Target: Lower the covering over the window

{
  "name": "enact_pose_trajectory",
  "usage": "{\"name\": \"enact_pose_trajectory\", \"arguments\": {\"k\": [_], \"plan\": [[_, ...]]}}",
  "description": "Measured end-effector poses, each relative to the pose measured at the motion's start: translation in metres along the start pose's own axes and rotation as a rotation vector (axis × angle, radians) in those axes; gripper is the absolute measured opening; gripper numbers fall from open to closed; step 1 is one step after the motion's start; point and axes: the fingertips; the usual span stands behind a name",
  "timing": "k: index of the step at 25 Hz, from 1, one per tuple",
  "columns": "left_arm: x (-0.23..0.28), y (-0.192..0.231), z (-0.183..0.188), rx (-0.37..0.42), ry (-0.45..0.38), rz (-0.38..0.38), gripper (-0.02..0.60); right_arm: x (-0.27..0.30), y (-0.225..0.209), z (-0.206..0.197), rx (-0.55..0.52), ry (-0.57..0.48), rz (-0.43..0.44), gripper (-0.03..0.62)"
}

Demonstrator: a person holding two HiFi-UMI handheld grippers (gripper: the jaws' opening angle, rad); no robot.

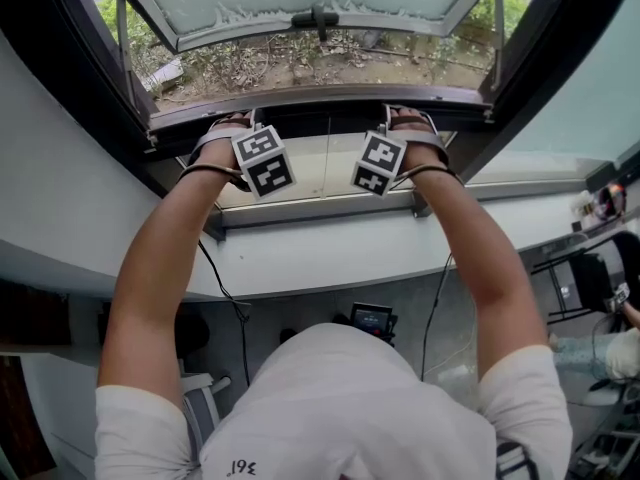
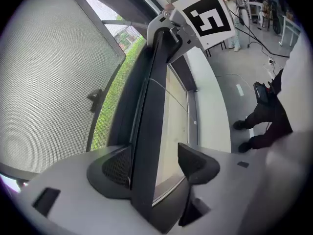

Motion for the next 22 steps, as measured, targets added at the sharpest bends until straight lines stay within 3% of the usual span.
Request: {"name": "enact_pose_trajectory", "arguments": {"k": [22], "plan": [[0.0043,0.0059,0.0028,-0.003,-0.016,0.054,0.299,0.0044,-0.0031,-0.0012,0.007,0.013,-0.090,0.199]]}}
Point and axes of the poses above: the fingertips, and each gripper's own axes: x forward along the fingers, y to its left, z out of its top, and after that the axes turned 6 degrees about z, right-handed
